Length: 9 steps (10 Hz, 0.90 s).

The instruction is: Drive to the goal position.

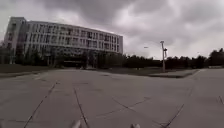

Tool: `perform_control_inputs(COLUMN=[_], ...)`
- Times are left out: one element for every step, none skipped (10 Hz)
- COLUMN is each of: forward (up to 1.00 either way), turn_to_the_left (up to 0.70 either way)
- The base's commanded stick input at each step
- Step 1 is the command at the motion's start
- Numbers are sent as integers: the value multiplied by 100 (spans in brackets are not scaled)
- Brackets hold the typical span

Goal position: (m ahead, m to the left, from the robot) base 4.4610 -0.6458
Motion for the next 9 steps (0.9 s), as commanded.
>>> perform_control_inputs(forward=[100, 100, 100, 100, 100, 100, 100, 100, 100], turn_to_the_left=[1, 27, 31, 2, 0, 3, 23, 32, 14])
